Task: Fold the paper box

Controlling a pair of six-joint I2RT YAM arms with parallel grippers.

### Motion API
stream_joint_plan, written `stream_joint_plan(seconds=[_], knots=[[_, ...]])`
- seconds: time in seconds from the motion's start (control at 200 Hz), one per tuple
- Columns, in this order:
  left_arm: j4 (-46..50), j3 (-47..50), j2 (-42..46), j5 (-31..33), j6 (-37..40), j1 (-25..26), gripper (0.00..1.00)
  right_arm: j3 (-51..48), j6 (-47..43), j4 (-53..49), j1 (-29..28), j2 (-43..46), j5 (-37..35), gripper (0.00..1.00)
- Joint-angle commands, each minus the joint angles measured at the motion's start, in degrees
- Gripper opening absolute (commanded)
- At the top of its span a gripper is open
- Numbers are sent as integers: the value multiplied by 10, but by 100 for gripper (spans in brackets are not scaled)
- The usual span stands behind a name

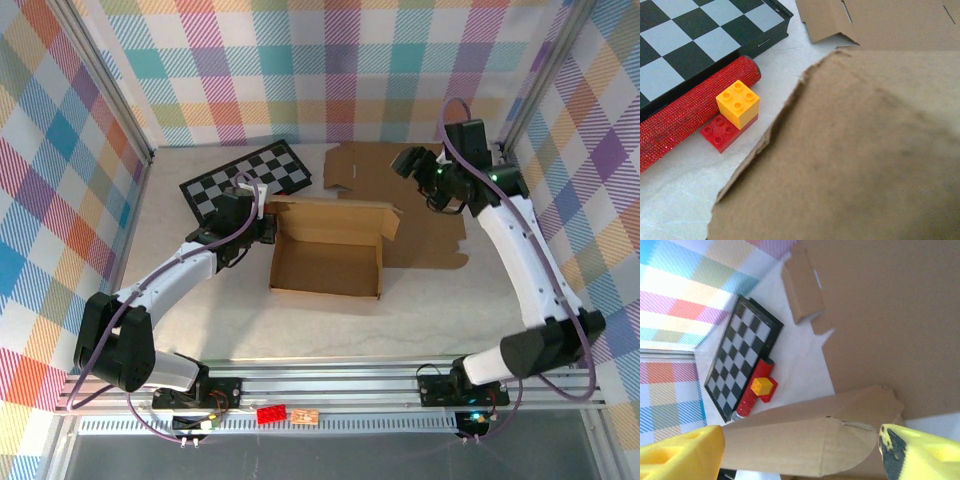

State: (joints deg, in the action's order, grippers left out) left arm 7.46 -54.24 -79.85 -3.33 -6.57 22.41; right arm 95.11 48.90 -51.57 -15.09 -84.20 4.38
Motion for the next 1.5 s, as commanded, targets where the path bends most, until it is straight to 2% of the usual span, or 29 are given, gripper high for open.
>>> stream_joint_plan(seconds=[0.0,0.22,0.32,0.66,1.125,1.495], knots=[[-12,-17,8,4,8,6,0,22,44,-89,30,-65,70,77],[-18,-14,6,5,8,7,0,102,-19,-169,53,-180,155,72],[-22,-13,4,4,5,7,0,76,-15,-159,54,-195,208,70],[-26,-18,-2,2,-4,9,0,-25,35,-88,47,-169,302,65],[-43,-10,-5,-4,-29,19,0,-92,127,2,32,-150,344,56],[-49,0,-2,-14,-49,22,1,-118,141,22,14,-145,321,46]])
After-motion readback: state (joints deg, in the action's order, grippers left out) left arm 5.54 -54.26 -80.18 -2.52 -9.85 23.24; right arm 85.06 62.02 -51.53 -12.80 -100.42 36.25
